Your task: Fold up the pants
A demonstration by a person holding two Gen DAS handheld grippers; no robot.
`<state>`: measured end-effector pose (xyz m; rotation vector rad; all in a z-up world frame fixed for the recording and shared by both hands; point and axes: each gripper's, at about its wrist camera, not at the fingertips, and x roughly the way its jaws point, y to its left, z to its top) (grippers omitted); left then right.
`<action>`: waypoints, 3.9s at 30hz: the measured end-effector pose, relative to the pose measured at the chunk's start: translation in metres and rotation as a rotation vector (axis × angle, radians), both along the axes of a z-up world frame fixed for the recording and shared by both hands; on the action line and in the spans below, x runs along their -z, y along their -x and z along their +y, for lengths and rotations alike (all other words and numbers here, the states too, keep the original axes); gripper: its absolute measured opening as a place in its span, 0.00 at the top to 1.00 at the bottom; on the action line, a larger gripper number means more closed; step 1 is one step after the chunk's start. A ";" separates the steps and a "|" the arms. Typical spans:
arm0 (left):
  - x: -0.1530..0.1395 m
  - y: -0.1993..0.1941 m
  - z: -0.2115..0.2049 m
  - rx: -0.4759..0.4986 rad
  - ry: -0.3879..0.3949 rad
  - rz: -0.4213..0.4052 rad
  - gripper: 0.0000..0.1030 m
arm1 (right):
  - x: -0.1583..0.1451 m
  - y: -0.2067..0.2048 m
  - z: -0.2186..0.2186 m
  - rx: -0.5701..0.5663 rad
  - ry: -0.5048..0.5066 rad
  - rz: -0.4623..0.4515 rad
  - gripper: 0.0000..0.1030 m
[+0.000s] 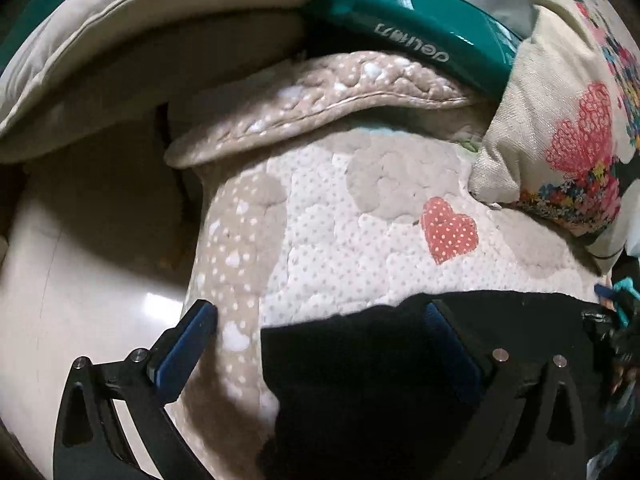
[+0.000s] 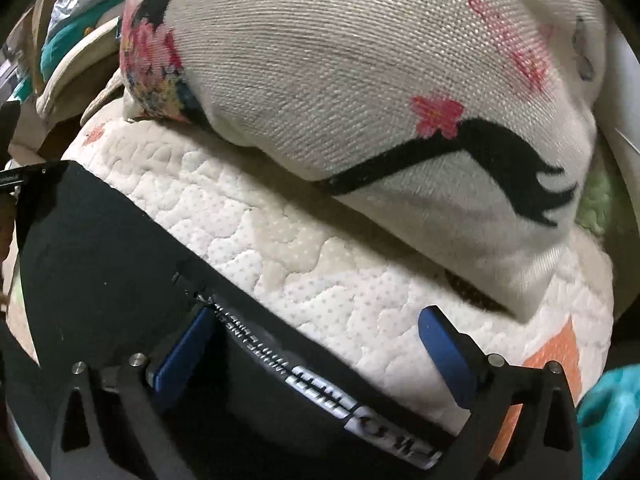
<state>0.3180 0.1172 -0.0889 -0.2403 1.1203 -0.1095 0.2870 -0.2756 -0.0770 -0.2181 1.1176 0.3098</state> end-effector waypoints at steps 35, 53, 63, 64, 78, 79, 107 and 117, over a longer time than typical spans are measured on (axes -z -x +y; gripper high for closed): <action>-0.118 0.260 -0.032 0.152 -0.186 -0.290 0.83 | -0.076 0.259 0.025 0.050 -0.153 -0.043 0.93; -0.096 0.348 0.065 -0.298 -0.007 -0.036 0.64 | -0.036 0.352 0.051 0.037 0.005 0.107 0.54; -0.035 0.288 0.014 -0.243 -0.030 0.084 0.64 | -0.078 0.337 0.074 0.011 -0.078 -0.038 0.54; -0.031 0.284 0.012 -0.235 -0.048 0.094 0.64 | -0.081 0.328 0.077 0.004 -0.083 -0.053 0.54; -0.008 0.254 -0.009 -0.012 -0.148 0.175 0.85 | -0.023 0.180 0.134 0.045 0.056 -0.047 0.50; -0.007 0.251 -0.009 -0.012 -0.143 0.179 0.86 | -0.016 0.176 0.135 0.045 0.054 -0.023 0.51; -0.044 0.253 0.111 -0.494 0.256 0.066 0.70 | -0.054 0.201 0.184 -0.017 -0.130 -0.140 0.53; -0.059 0.298 0.163 -0.659 0.433 0.021 0.68 | -0.040 0.225 0.351 -0.446 -0.109 -0.054 0.51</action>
